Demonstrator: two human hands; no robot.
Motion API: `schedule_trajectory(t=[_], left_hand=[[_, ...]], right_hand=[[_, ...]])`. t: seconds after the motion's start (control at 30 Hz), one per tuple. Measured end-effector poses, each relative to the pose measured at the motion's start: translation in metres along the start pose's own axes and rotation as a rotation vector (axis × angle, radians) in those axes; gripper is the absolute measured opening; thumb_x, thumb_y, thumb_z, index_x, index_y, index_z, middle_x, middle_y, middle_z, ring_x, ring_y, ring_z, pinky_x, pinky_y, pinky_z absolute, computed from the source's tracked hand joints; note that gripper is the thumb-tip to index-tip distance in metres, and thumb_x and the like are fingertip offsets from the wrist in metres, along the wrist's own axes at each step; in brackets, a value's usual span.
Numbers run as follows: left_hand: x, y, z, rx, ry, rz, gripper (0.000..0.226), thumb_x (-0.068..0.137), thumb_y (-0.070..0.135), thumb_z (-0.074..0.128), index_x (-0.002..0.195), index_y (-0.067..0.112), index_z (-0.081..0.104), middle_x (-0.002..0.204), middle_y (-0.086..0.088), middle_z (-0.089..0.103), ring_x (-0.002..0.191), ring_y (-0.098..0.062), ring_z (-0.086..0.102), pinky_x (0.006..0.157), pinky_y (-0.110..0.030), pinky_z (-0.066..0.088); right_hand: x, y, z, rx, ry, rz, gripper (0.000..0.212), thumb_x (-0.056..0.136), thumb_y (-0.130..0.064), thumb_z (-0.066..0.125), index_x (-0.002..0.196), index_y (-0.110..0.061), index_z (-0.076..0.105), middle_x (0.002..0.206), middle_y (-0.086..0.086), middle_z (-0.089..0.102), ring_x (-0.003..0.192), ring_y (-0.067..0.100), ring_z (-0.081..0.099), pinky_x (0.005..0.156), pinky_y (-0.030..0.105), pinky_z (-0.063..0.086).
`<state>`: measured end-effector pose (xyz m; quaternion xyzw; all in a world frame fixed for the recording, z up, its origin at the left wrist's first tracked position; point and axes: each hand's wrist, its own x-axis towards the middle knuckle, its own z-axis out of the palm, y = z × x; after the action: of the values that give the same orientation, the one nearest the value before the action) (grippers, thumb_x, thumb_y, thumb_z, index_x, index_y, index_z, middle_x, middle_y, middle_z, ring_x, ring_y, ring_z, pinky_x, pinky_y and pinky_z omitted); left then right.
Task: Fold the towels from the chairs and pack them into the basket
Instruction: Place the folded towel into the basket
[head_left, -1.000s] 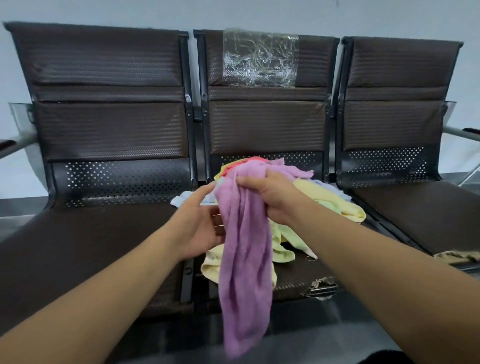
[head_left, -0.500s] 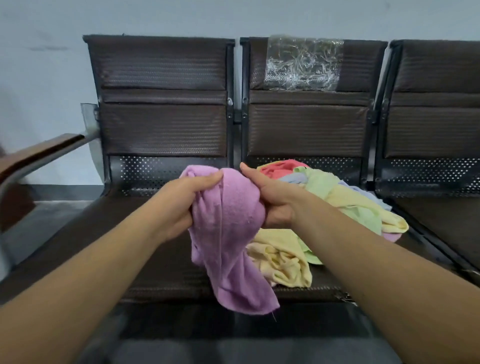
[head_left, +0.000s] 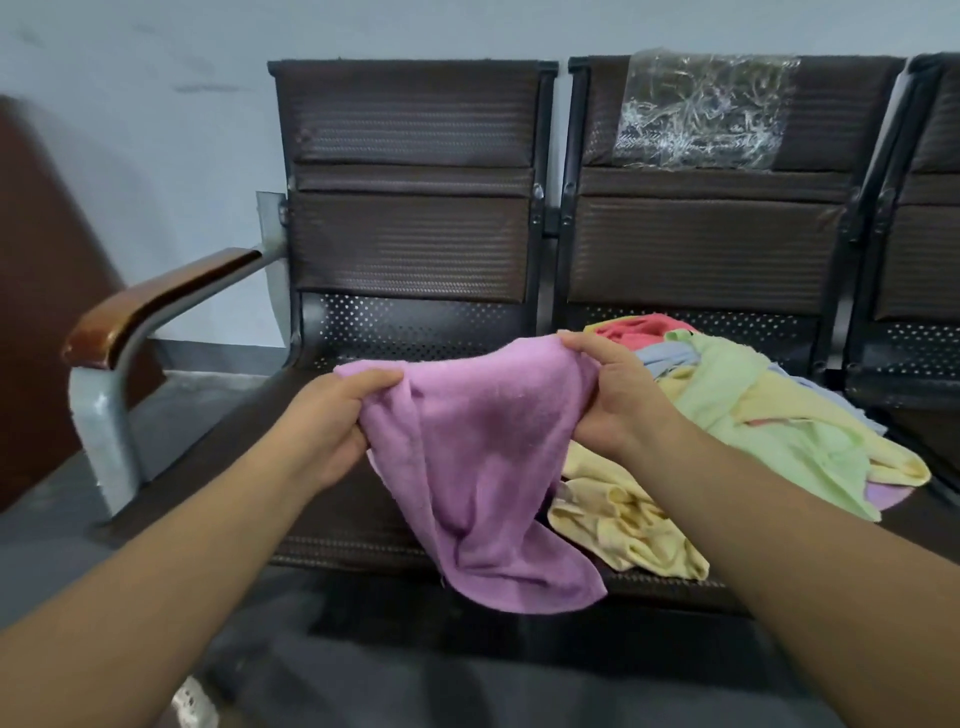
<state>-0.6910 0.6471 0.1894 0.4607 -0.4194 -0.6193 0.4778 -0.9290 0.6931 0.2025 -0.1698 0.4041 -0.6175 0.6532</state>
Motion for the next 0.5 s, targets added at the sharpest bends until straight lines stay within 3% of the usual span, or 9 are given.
schedule_trajectory(t=[0.1,0.17,0.23,0.27,0.33,0.37,0.43,0.5], left_hand=[[0.012,-0.006,-0.013,0.006,0.073,-0.073,0.027,0.087,-0.001,0.065,0.112,-0.01,0.066,0.108,-0.025,0.07,0.092,-0.028,0.07,0.084,-0.035,0.058],[0.017,-0.009,-0.021,0.042,0.06,-0.127,0.025,0.088,0.003,0.067,0.108,-0.011,0.067,0.102,-0.026,0.069,0.08,-0.027,0.07,0.073,-0.032,0.059],[0.019,-0.01,-0.026,0.291,0.045,-0.101,0.04,0.081,0.019,0.078,0.108,-0.007,0.065,0.098,-0.02,0.07,0.08,-0.026,0.069,0.068,-0.032,0.057],[0.02,-0.01,-0.029,0.555,0.065,-0.064,0.051,0.076,0.028,0.083,0.108,-0.004,0.06,0.098,-0.016,0.068,0.085,-0.026,0.067,0.068,-0.033,0.054],[0.018,-0.009,-0.034,1.096,0.172,0.038,0.051,0.076,0.028,0.08,0.105,0.001,0.048,0.097,-0.013,0.062,0.087,-0.026,0.059,0.07,-0.03,0.044],[0.016,-0.007,-0.034,1.228,0.199,0.089,0.039,0.08,0.023,0.075,0.101,0.002,0.05,0.096,-0.014,0.062,0.085,-0.027,0.057,0.07,-0.029,0.042],[0.015,-0.005,-0.036,1.323,0.224,0.143,0.016,0.082,0.014,0.064,0.091,0.002,0.056,0.089,-0.016,0.064,0.08,-0.029,0.059,0.067,-0.028,0.042],[0.016,-0.003,-0.039,1.362,0.293,0.15,0.019,0.085,0.012,0.057,0.096,-0.003,0.063,0.087,-0.017,0.065,0.079,-0.032,0.062,0.069,-0.03,0.046]], right_hand=[[0.0,0.005,0.004,0.064,0.039,-0.015,0.013,0.088,-0.02,0.063,0.092,-0.008,0.066,0.079,0.01,0.067,0.071,0.024,0.065,0.076,0.031,0.055],[0.003,0.009,0.008,0.063,0.063,-0.045,0.008,0.092,-0.012,0.058,0.087,-0.006,0.062,0.061,0.005,0.063,0.052,0.016,0.061,0.058,0.022,0.054],[0.004,0.014,0.011,0.017,0.054,-0.071,0.021,0.095,-0.002,0.049,0.075,-0.005,0.056,0.041,-0.001,0.05,0.032,0.007,0.048,0.038,0.015,0.042],[0.004,0.016,0.013,-0.017,0.041,-0.079,0.026,0.095,0.002,0.045,0.072,-0.006,0.054,0.037,-0.003,0.047,0.029,0.006,0.044,0.036,0.014,0.039],[0.003,0.019,0.015,-0.127,0.008,-0.039,0.026,0.092,0.006,0.04,0.073,-0.005,0.053,0.038,-0.002,0.046,0.031,0.008,0.046,0.042,0.017,0.041],[0.004,0.02,0.014,-0.177,0.004,0.007,0.021,0.089,0.007,0.041,0.077,-0.003,0.055,0.043,0.001,0.048,0.036,0.011,0.049,0.047,0.021,0.043],[0.009,0.023,0.008,-0.256,0.007,0.13,0.02,0.076,0.005,0.046,0.092,-0.001,0.056,0.059,0.005,0.048,0.049,0.017,0.05,0.054,0.025,0.044],[0.013,0.027,0.003,-0.313,-0.019,0.264,0.021,0.071,-0.007,0.056,0.092,-0.008,0.055,0.069,0.006,0.045,0.057,0.018,0.046,0.056,0.025,0.044]])
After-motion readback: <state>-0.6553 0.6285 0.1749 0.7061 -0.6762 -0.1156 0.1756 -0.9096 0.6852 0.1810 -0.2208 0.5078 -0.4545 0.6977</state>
